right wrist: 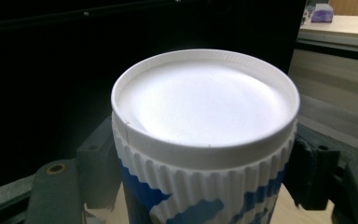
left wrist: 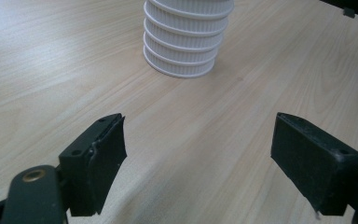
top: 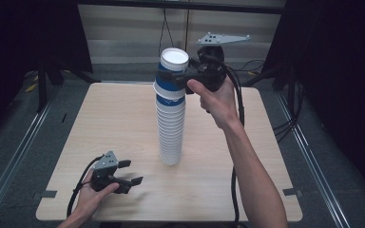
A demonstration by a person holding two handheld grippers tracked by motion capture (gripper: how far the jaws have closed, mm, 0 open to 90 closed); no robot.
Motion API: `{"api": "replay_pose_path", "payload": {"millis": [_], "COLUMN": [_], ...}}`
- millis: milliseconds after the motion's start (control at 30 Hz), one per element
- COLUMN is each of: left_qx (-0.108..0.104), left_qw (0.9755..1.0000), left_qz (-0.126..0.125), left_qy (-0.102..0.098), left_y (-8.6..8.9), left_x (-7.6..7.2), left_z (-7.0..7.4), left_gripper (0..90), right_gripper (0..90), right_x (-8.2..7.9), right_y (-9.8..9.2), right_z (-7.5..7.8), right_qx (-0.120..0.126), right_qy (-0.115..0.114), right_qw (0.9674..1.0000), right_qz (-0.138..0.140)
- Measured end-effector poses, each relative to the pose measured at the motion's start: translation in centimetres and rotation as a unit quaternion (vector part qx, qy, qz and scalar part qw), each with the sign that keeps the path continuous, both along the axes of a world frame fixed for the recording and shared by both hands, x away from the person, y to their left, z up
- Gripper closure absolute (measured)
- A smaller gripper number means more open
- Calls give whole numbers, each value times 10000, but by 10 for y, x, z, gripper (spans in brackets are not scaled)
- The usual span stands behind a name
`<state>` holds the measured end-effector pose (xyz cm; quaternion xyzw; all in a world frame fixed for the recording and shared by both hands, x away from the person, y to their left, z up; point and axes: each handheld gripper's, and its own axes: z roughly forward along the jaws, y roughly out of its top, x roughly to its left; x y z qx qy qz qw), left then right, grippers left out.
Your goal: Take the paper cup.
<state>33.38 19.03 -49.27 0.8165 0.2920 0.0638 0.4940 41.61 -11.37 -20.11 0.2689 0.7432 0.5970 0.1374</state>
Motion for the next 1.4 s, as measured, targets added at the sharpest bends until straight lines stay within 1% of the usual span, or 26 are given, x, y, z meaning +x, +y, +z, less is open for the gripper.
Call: {"api": "replay_pose_path", "payload": {"millis": [133,233,300,433,567,667,867,933,967,1000,1067,1133,1267,1333,1400], "left_qx": [5,12,-13,5,1,-6,23,49,60,60,71,67,46,73,93], "left_qw": [10000,10000,10000,10000,10000,10000,10000,10000,9999,9999,9999,9999,9999,9999,9998], "left_qz": [0,14,22,-1,0,33,3,7,41,41,12,14,25,44,85], "left_qy": [-1,11,40,45,25,42,63,58,93,93,84,88,105,107,140], "left_y": [0,0,-1,-2,-1,-1,-4,-4,-5,-5,-6,-6,-6,-5,-4], "left_x": [0,0,1,1,0,1,1,2,2,2,2,2,2,2,3], "left_z": [0,0,-1,-1,0,-1,-1,-2,-3,-3,-3,-3,-3,-3,-4], "left_gripper": [176,176,176,176,176,176,176,176,177,176,177,176,176,176,176], "right_gripper": [258,259,259,261,262,262,263,264,264,264,265,266,266,268,269], "right_x": [0,-2,-1,-2,-3,-4,-5,-6,-7,-7,-10,-11,-13,-15,-16], "right_y": [-1,-4,-5,-7,-7,-7,-10,-10,-11,-11,-12,-14,-17,-19,-19], "right_z": [2,2,3,4,5,6,7,7,7,7,7,9,10,11,12], "right_qx": [54,140,200,340,388,343,488,488,568,568,645,732,762,800,774], "right_qy": [-37,-79,-40,-103,-160,-212,-307,-335,-321,-321,-432,-444,-511,-522,-553], "right_qw": [10000,9999,9998,9994,9991,9992,9982,9981,9978,9978,9967,9961,9954,9951,9951], "right_qz": [-9,-44,-17,-58,-87,-84,-143,-144,-124,-124,-228,-220,-265,-269,-261]}}
